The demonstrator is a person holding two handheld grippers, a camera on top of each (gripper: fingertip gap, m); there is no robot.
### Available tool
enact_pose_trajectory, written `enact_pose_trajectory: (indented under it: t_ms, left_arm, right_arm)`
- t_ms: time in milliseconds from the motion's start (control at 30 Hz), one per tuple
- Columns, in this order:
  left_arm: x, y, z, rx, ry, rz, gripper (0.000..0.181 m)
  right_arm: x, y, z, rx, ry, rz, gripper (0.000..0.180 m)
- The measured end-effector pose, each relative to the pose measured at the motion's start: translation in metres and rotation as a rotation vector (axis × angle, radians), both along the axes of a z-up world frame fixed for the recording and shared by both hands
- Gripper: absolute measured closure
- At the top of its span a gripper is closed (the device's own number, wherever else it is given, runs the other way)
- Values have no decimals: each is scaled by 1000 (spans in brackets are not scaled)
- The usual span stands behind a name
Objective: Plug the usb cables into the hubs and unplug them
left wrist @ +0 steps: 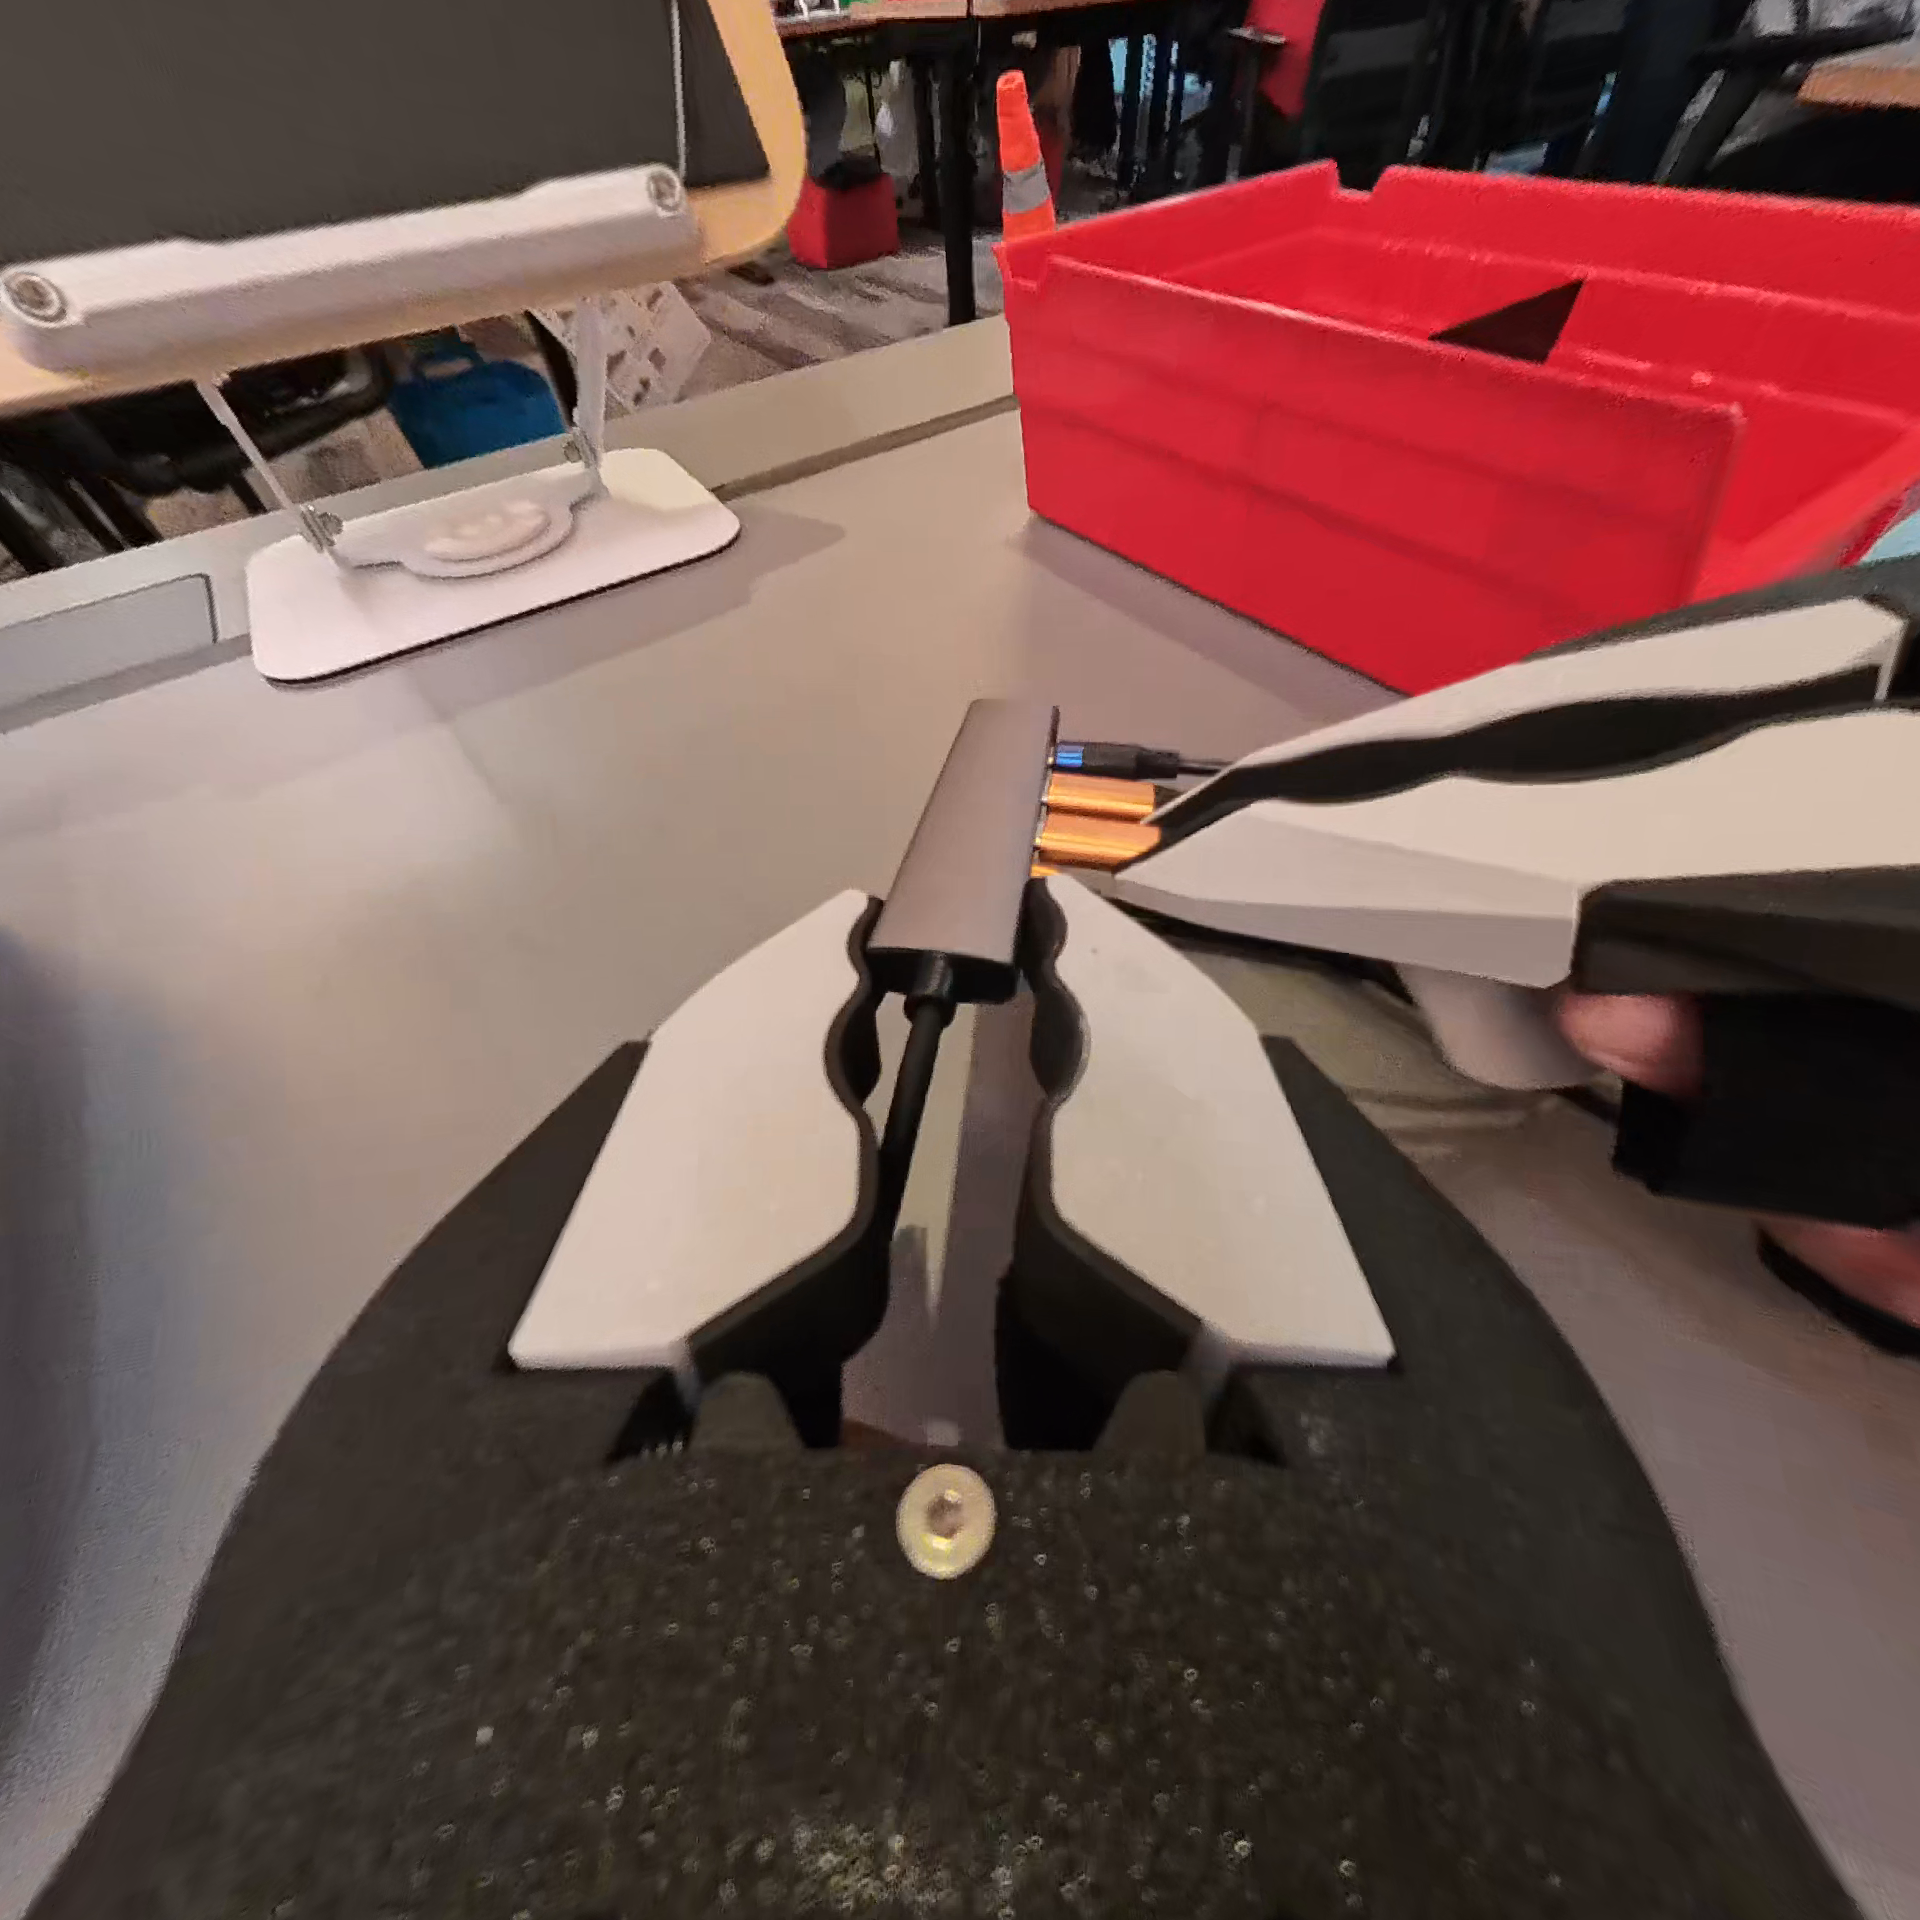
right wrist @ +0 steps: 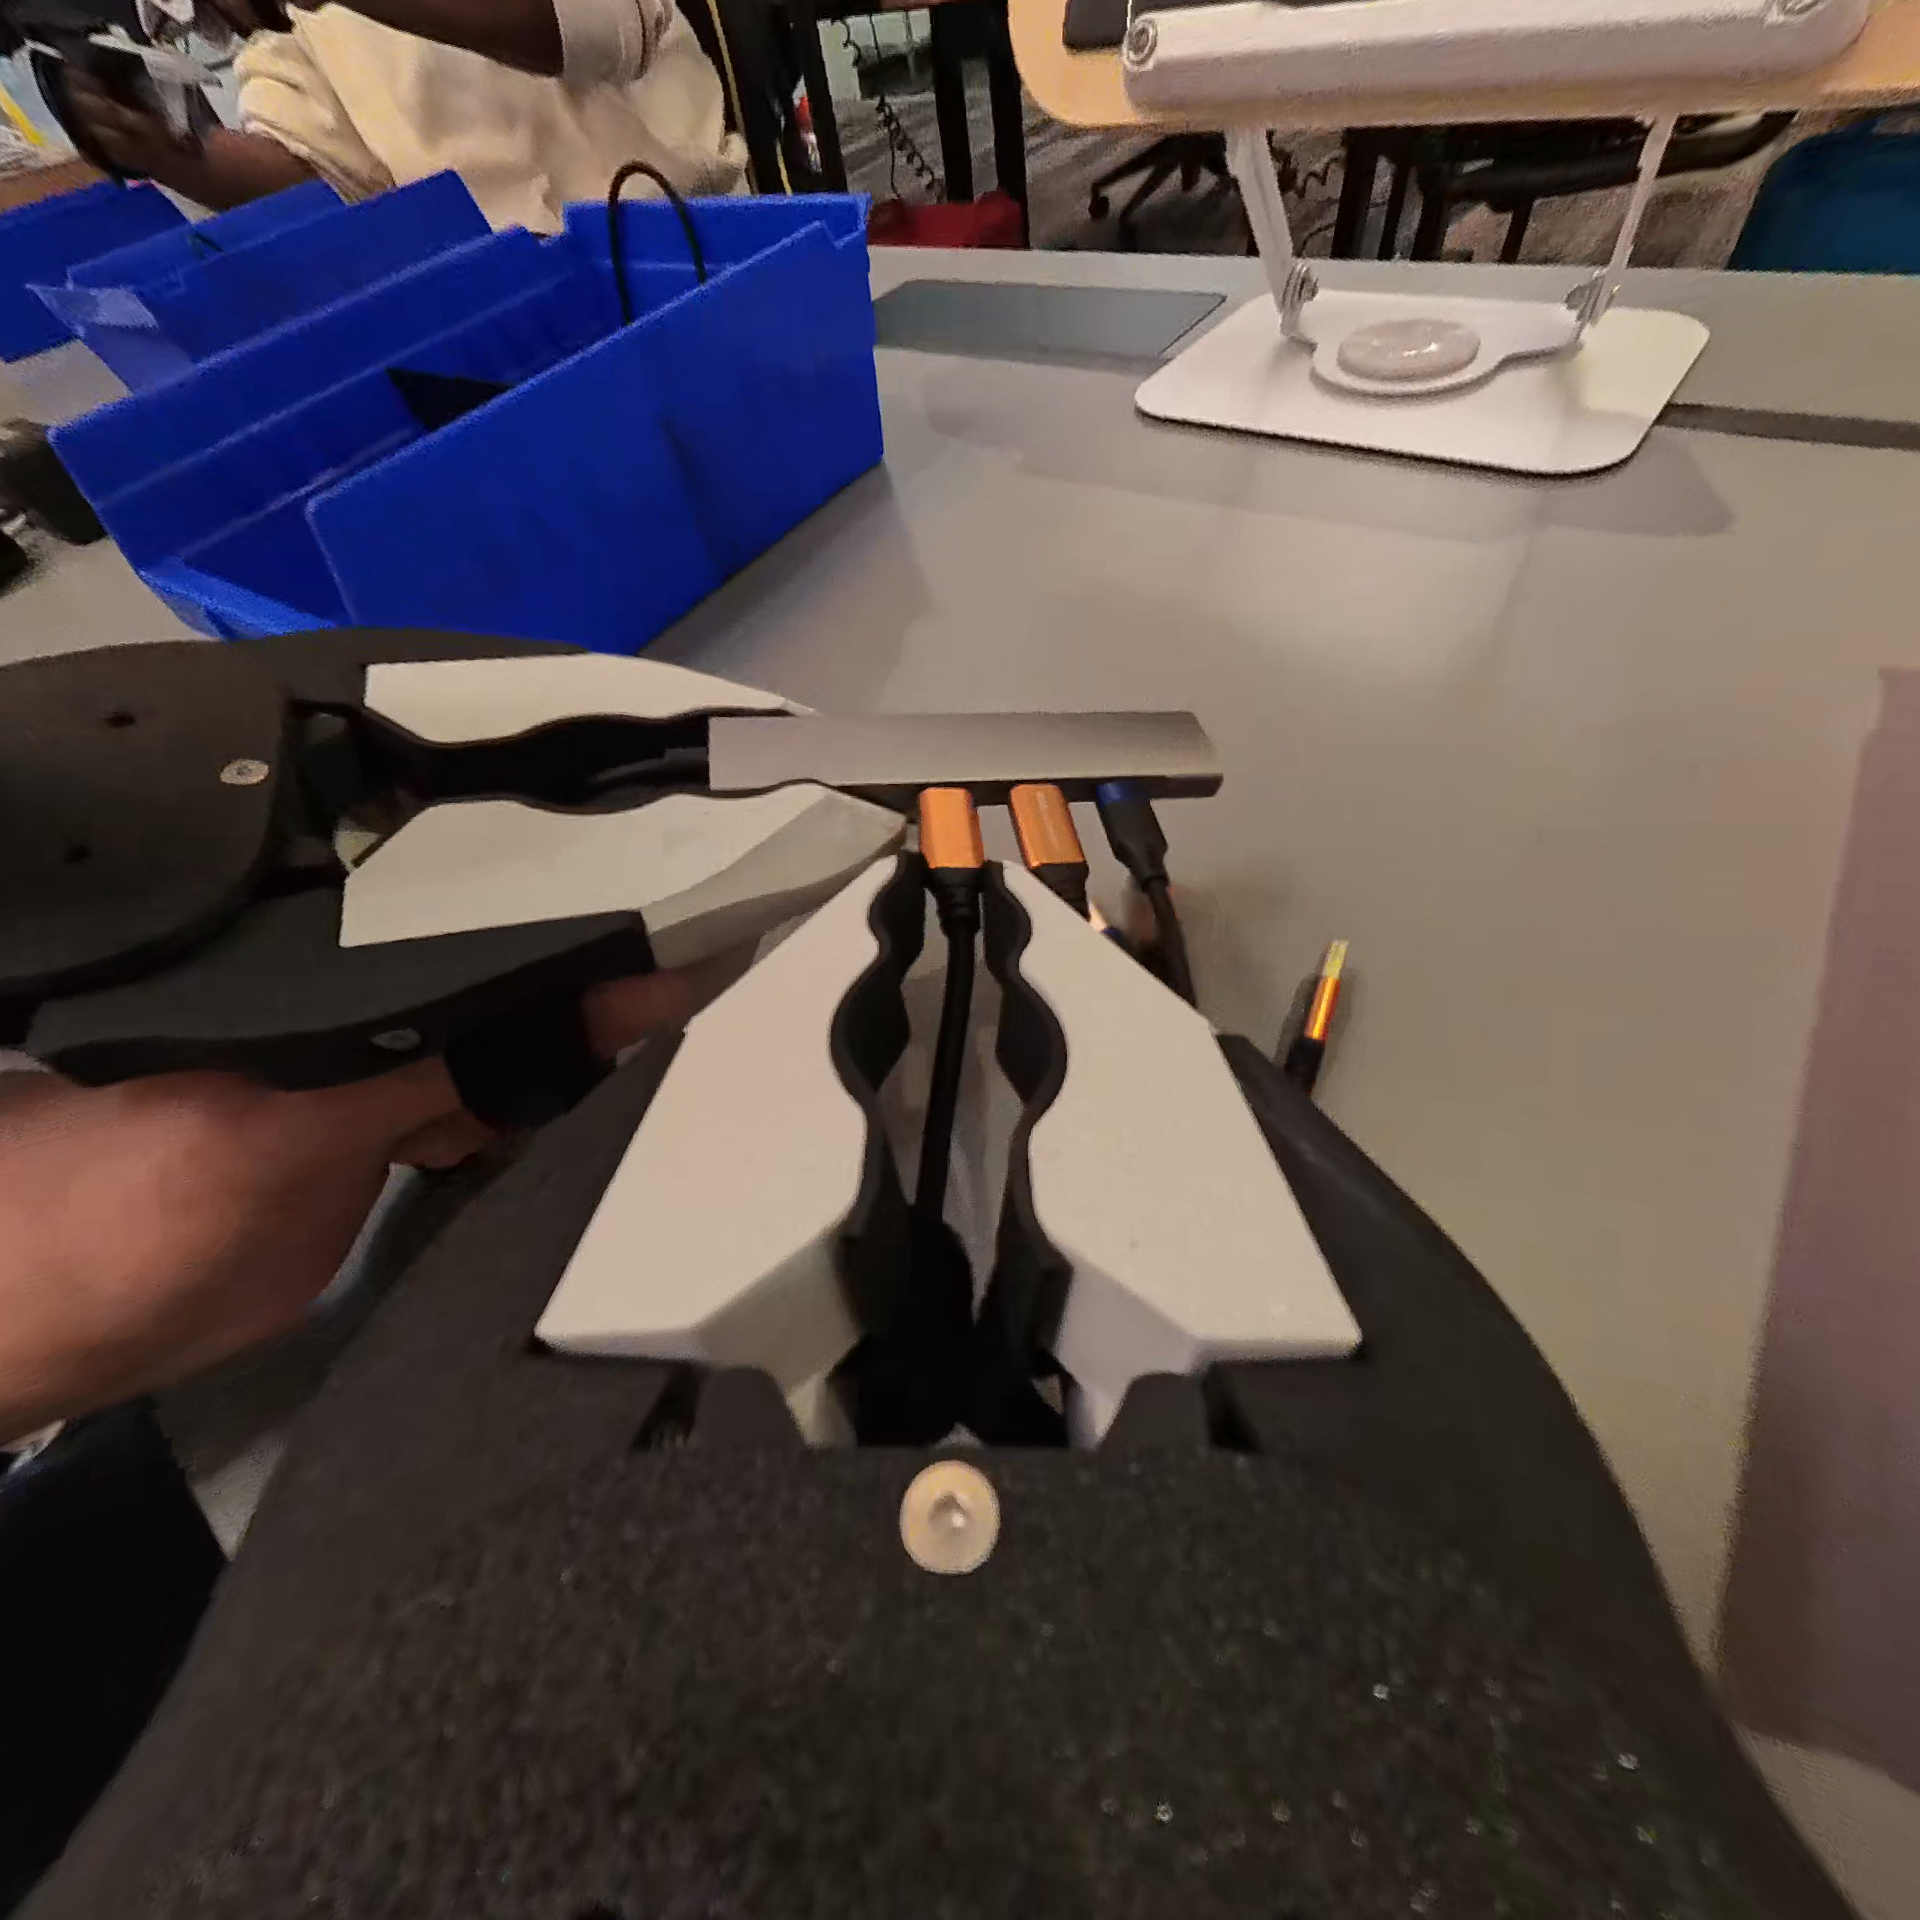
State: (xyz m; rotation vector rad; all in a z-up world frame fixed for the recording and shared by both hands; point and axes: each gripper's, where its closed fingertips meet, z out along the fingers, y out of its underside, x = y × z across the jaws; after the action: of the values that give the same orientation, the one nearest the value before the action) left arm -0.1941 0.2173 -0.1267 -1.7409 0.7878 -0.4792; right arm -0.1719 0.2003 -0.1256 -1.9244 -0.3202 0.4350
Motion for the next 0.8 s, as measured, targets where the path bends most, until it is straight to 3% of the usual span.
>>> enact_pose_trajectory:
  t_ms: [600,667,733,800]
  left_arm:
    - [5,13,-1,-52,4,-53,155]
    - [-35,48,-5,-67,15,163,157]
    - [-69,74,1,-142,-97,199,156]
    - [-61,63,24,-14,-36,140,156]
  right_arm:
    - [9,-5,-2,-25,-18,27,177]
    - [7,-15,5,-7,-13,46,177]
    - [11,-24,15,39,-75,40,178]
    - [11,-26,21,68,-99,45,178]
